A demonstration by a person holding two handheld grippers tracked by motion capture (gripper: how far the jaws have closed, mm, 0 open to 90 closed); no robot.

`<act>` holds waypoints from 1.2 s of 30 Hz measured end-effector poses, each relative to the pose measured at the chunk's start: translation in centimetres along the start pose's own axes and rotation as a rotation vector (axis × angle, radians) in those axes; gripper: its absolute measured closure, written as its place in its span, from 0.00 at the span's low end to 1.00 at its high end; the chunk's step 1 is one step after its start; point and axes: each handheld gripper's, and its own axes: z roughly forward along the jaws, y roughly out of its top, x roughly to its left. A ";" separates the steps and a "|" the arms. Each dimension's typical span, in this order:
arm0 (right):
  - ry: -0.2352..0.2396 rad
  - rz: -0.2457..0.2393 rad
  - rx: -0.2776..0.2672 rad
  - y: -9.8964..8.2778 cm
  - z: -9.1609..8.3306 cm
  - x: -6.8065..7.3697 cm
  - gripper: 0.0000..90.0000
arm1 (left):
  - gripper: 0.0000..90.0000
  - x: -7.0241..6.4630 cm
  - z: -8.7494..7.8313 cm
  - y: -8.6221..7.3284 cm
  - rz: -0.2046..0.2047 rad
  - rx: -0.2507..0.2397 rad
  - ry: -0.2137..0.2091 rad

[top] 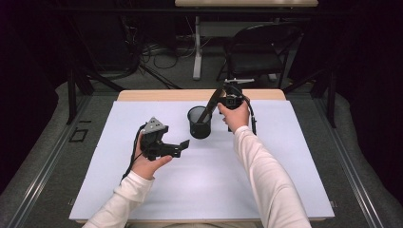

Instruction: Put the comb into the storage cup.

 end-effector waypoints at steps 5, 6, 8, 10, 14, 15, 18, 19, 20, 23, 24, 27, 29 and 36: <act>0.002 -0.001 -0.006 0.0 -0.1 0.1 0.83 | 0.01 0.0 0.0 0.0 0.000 0.000 0.000; 0.003 -0.001 -0.007 0.0 -0.2 0.1 0.81 | 0.01 0.0 0.0 0.0 0.000 0.000 -0.001; 0.009 -0.008 -0.013 0.1 -0.2 0.1 0.77 | 0.01 0.0 0.1 0.0 0.000 0.001 0.000; 0.008 -0.006 -0.014 0.1 -0.4 0.1 0.72 | 0.01 0.1 0.1 0.0 -0.001 0.003 0.001; 0.009 -0.008 -0.015 0.2 -0.6 0.1 0.65 | 0.01 0.1 0.0 0.0 -0.002 0.000 0.004; 0.010 -0.012 -0.017 0.2 -0.6 0.1 0.63 | 0.01 0.1 0.0 0.0 -0.002 -0.001 0.005; 0.011 -0.018 -0.031 0.3 -0.8 0.1 0.54 | 0.01 0.2 0.0 0.1 -0.003 0.001 0.006; 0.012 -0.019 -0.031 0.3 -0.9 0.1 0.53 | 0.01 0.2 0.0 0.1 -0.003 0.000 0.005; 0.012 -0.020 -0.028 0.3 -0.9 0.1 0.52 | 0.01 0.2 0.0 0.1 -0.003 0.001 0.005; -0.002 -0.038 -0.026 0.3 -1.1 0.3 0.48 | 0.01 0.2 0.1 0.1 0.000 0.005 0.004; -0.007 -0.039 -0.024 0.3 -1.2 0.3 0.46 | 0.01 0.2 0.1 0.1 0.000 0.006 0.003; -0.026 -0.056 -0.026 0.2 -1.3 0.4 0.41 | 0.01 0.2 0.1 0.1 -0.001 0.006 0.000; -0.045 -0.061 -0.024 0.2 -1.5 0.5 0.38 | 0.01 0.3 0.1 0.1 -0.006 0.005 0.000; -0.044 -0.064 -0.035 0.0 -2.2 0.4 0.30 | 0.01 0.5 0.0 0.2 -0.017 0.003 0.002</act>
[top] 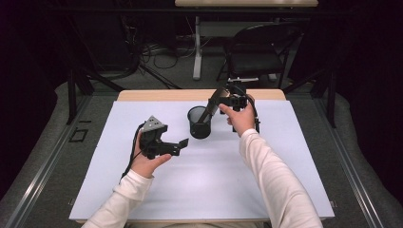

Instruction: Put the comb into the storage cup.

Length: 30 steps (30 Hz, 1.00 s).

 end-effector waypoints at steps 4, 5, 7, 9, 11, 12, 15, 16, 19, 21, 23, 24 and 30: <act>-0.012 -0.011 0.001 -0.2 -0.5 -0.2 0.29 | 0.01 0.1 0.1 0.0 -0.001 0.005 0.002; -0.020 -0.023 -0.002 -0.3 -0.6 -0.2 0.29 | 0.01 0.1 0.1 0.0 -0.003 0.007 0.001; -0.029 -0.050 -0.010 -0.4 -0.9 -0.3 0.27 | 0.01 0.1 0.1 0.0 -0.006 0.005 -0.001; -0.030 -0.059 -0.018 -0.4 -1.3 -0.4 0.27 | 0.01 0.2 0.1 0.0 -0.005 0.005 -0.001; -0.021 -0.064 -0.022 -0.5 -1.7 -0.4 0.27 | 0.01 0.2 0.0 0.0 -0.008 0.004 0.000; -0.021 -0.066 -0.023 -0.6 -1.9 -0.4 0.27 | 0.01 0.2 0.0 0.0 -0.008 0.005 0.001; -0.012 -0.076 -0.031 -0.6 -2.5 -0.5 0.27 | 0.01 0.3 0.0 0.0 -0.011 0.003 -0.002; -0.013 -0.078 -0.035 -0.7 -2.8 -0.4 0.27 | 0.01 0.4 -0.1 0.0 -0.013 0.004 -0.002; -0.001 -0.078 -0.042 -0.8 -3.4 -0.5 0.27 | 0.01 0.5 -0.1 0.0 -0.018 0.001 0.002; 0.000 -0.085 -0.047 -0.9 -3.8 -0.5 0.27 | 0.01 0.6 -0.1 0.0 -0.019 0.002 0.004; 0.007 -0.095 -0.048 -1.0 -4.1 -0.5 0.27 | 0.01 0.7 -0.2 0.1 -0.019 0.001 0.009; 0.009 -0.096 -0.048 -1.1 -4.3 -0.4 0.27 | 0.01 0.7 -0.3 0.1 -0.020 0.000 0.007; 0.018 -0.128 -0.057 -1.7 -5.5 -0.2 0.27 | 0.01 1.0 -0.5 0.2 -0.026 -0.007 0.016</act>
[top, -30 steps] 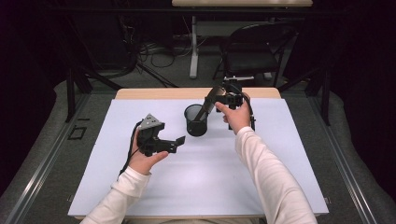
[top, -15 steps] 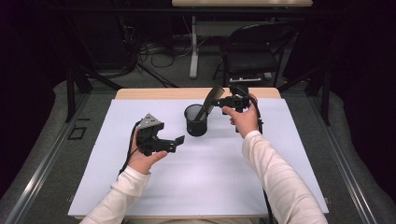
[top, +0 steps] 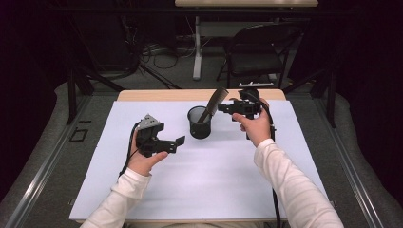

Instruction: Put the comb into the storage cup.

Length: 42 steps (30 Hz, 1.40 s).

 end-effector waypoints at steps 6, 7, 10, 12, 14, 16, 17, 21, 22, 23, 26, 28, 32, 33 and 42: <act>0.012 -0.009 -0.023 -0.7 -1.4 0.4 0.28 | 0.01 0.2 -0.2 0.1 -0.004 -0.010 0.007; 0.014 -0.010 -0.023 -0.9 -1.6 0.5 0.28 | 0.01 0.2 -0.3 0.1 -0.005 -0.012 0.007; 0.020 -0.018 -0.033 -1.5 -2.3 0.6 0.28 | 0.01 0.3 -0.4 0.2 -0.006 -0.015 0.011; 0.017 -0.024 -0.048 -2.0 -2.9 0.7 0.28 | 0.01 0.4 -0.5 0.2 -0.005 -0.016 0.012; 0.013 -0.030 -0.056 -2.6 -3.4 0.8 0.28 | 0.01 0.5 -0.6 0.2 -0.008 -0.019 0.015; 0.012 -0.036 -0.065 -3.2 -3.8 0.9 0.28 | 0.01 0.5 -0.6 0.2 -0.011 -0.020 0.019; 0.013 -0.037 -0.069 -3.5 -4.0 0.9 0.28 | 0.01 0.6 -0.7 0.3 -0.013 -0.021 0.018; 0.015 -0.044 -0.079 -4.9 -4.6 1.1 0.28 | 0.01 0.6 -0.7 0.3 -0.013 -0.025 0.020; 0.015 -0.045 -0.086 -5.2 -4.7 1.1 0.28 | 0.01 0.6 -0.7 0.3 -0.013 -0.025 0.021; 0.013 -0.051 -0.088 -5.5 -4.9 1.1 0.28 | 0.01 0.6 -0.7 0.3 -0.012 -0.025 0.022; 0.012 -0.057 -0.092 -6.7 -5.2 1.2 0.28 | 0.01 0.7 -0.8 0.3 -0.012 -0.027 0.024; 0.011 -0.056 -0.093 -7.4 -5.3 1.2 0.28 | 0.01 0.8 -0.8 0.3 -0.016 -0.028 0.026; 0.012 -0.046 -0.088 -8.6 -5.5 1.1 0.28 | 0.01 0.8 -0.9 0.3 -0.014 -0.028 0.026; 0.011 -0.052 -0.089 -8.8 -5.5 1.1 0.28 | 0.01 0.8 -0.9 0.3 -0.013 -0.029 0.027; 0.007 -0.054 -0.084 -10.5 -5.8 0.8 0.28 | 0.01 0.8 -1.0 0.3 -0.013 -0.033 0.030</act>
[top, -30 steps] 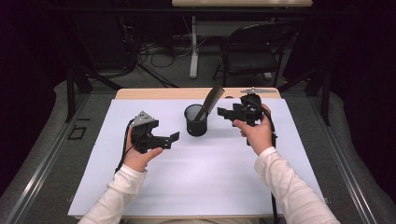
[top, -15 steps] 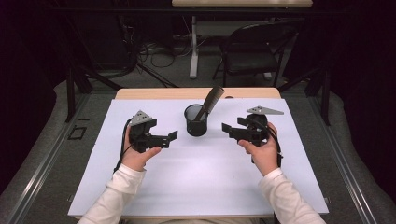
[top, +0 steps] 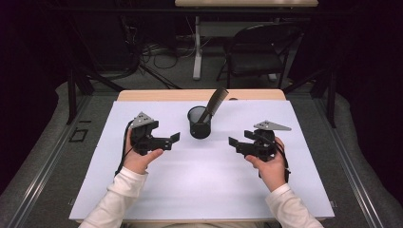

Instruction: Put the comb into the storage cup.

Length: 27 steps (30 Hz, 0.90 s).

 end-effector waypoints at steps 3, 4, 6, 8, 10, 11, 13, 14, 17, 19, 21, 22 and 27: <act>-0.003 -0.013 -0.004 -0.3 -0.1 0.0 0.28 | 0.01 0.0 -0.1 0.0 0.004 -0.001 -0.001; -0.009 -0.022 -0.001 -0.5 -0.3 0.1 0.28 | 0.01 -0.1 0.0 0.0 0.013 0.001 -0.001; -0.013 -0.035 0.000 -0.7 -0.4 0.1 0.28 | 0.01 -0.1 0.0 -0.1 0.020 0.005 -0.002; -0.015 -0.045 -0.001 -1.0 -0.5 0.1 0.28 | 0.01 -0.2 0.1 -0.2 0.026 0.015 -0.003; -0.014 -0.053 -0.001 -1.1 -0.7 0.1 0.28 | 0.01 -0.3 0.2 -0.2 0.040 0.025 -0.002; -0.014 -0.055 0.000 -1.2 -0.8 0.1 0.28 | 0.01 -0.3 0.2 -0.3 0.045 0.027 -0.001; -0.013 -0.058 0.000 -1.3 -0.9 0.1 0.28 | 0.01 -0.3 0.0 -0.4 0.059 0.029 0.000; -0.014 -0.062 -0.003 -1.4 -1.0 0.1 0.28 | 0.01 -0.3 -0.1 -0.4 0.067 0.031 -0.002; -0.018 -0.074 -0.013 -1.6 -1.3 0.1 0.26 | 0.01 -0.3 -0.3 -0.5 0.076 0.037 -0.022; -0.022 -0.086 -0.021 -1.6 -1.5 0.1 0.25 | 0.01 -0.2 -0.5 -0.7 0.084 0.042 -0.017; -0.026 -0.085 -0.025 -1.7 -1.6 0.1 0.25 | 0.01 -0.1 -0.8 -0.9 0.088 0.044 -0.019; -0.028 -0.094 -0.025 -1.8 -1.6 0.1 0.24 | 0.01 0.0 -0.9 -1.0 0.089 0.049 -0.019; -0.040 -0.116 -0.019 -2.1 -1.8 0.1 0.23 | 0.01 0.3 -1.5 -1.6 0.089 0.046 -0.028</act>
